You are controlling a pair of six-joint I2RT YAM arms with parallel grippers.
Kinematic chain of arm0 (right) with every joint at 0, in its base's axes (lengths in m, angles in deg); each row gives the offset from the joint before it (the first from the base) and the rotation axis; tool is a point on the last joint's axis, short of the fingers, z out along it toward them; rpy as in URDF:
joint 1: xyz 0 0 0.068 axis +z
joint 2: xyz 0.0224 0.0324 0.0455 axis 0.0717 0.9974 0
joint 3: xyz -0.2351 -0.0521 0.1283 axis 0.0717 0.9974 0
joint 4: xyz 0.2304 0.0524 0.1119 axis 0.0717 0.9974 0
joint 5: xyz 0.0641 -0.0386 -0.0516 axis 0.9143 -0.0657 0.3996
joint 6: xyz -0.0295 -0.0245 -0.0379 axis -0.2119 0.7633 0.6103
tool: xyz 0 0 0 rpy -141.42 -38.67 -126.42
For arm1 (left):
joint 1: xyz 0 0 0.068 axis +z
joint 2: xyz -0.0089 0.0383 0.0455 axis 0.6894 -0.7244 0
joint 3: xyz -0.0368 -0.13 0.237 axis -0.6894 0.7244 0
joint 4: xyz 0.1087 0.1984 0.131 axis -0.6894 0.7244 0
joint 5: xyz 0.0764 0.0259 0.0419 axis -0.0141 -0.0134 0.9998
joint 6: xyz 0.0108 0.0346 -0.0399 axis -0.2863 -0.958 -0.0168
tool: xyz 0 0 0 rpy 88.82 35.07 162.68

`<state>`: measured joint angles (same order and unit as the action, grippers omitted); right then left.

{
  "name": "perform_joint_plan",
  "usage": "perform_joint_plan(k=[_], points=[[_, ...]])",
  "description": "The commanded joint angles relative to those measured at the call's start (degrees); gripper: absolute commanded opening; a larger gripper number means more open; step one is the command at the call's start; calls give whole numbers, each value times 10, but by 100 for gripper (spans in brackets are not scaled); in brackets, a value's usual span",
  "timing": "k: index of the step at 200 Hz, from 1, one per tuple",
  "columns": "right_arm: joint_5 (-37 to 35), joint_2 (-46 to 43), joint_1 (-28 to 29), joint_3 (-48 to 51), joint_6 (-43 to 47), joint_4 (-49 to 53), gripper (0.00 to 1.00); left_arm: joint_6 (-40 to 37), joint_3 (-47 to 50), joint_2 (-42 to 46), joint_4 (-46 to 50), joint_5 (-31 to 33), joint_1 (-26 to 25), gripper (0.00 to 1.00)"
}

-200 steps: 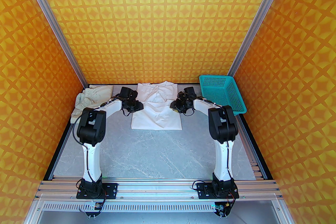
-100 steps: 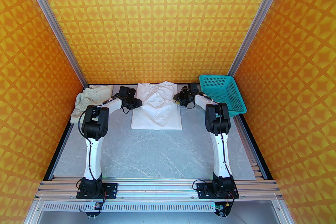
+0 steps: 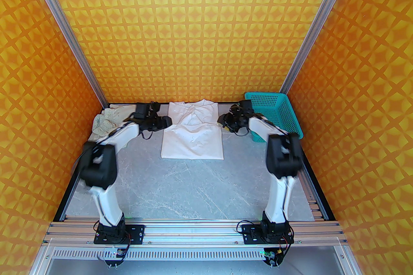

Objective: Fold and stack the mixed laundry pile

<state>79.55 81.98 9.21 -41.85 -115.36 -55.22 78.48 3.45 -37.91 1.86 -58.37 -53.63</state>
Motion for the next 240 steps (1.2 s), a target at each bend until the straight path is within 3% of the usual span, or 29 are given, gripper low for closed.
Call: perform_joint_plan(k=[1,54,132,165,208,240], points=[[-26,-53,-4,84,46,52,54,-17,65,40,92,42,4,62],[-31,-148,-3,257,89,70,56,-13,192,81,101,51,4,68],[58,-89,34,300,40,-40,49,17,227,26,30,30,2,70],[61,-64,37,286,15,-71,38,33,222,-1,0,29,1,67],[49,-52,37,274,-15,-107,18,47,204,-12,-16,2,-7,48],[55,-65,36,283,-31,-126,6,55,206,7,-17,-11,-16,47]])
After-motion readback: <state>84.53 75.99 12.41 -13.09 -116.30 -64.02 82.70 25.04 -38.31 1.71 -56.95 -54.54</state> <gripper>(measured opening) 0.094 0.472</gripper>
